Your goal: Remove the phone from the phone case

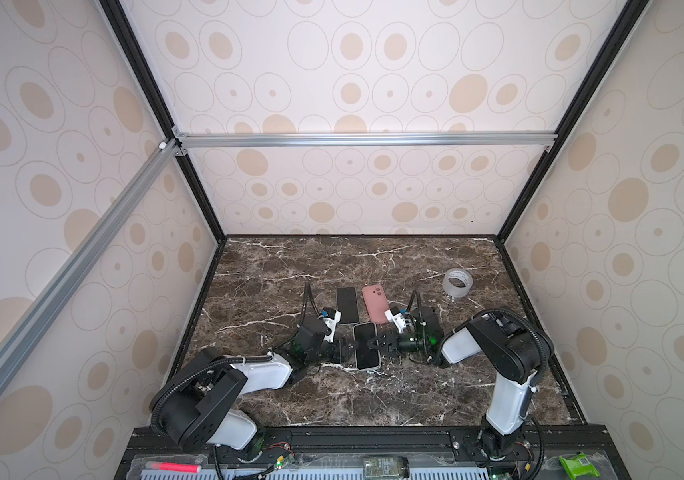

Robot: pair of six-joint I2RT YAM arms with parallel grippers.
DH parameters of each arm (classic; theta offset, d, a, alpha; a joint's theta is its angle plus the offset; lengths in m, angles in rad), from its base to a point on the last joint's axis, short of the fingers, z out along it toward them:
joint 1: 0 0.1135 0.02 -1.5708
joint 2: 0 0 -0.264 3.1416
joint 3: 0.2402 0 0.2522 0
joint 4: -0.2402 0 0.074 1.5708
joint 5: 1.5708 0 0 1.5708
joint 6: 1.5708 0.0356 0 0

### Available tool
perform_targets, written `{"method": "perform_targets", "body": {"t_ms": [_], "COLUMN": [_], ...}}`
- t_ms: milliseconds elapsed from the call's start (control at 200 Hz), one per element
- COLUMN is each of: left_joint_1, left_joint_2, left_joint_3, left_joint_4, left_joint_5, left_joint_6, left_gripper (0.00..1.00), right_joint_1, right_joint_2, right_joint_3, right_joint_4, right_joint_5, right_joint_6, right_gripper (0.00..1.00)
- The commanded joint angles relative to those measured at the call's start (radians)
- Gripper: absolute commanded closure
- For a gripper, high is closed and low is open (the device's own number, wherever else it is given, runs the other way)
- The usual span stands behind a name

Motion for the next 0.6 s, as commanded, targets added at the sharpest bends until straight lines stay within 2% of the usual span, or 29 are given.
{"method": "perform_targets", "body": {"t_ms": [0, 150, 320, 595], "left_joint_1": [0.002, 0.004, 0.005, 0.006], "left_joint_2": [0.007, -0.007, -0.037, 0.044], "left_joint_3": [-0.022, -0.036, -0.028, -0.055], "left_joint_4": [0.041, 0.008, -0.036, 0.121], "left_joint_5": [0.03, 0.028, 0.028, 0.07], "left_joint_6": [-0.149, -0.233, -0.253, -0.349], "left_gripper": [0.39, 0.39, 0.38, 0.4], "right_joint_1": [0.006, 0.007, 0.008, 0.02], "right_joint_2": [0.032, 0.07, 0.09, 0.096], "right_joint_3": [-0.016, -0.034, -0.038, -0.012], "right_joint_4": [0.133, 0.259, 0.331, 0.308], "right_joint_5": [0.011, 0.026, 0.026, -0.022], "right_joint_6": [0.089, 0.203, 0.271, 0.284], "right_gripper": [0.66, 0.66, 0.67, 0.68]}}
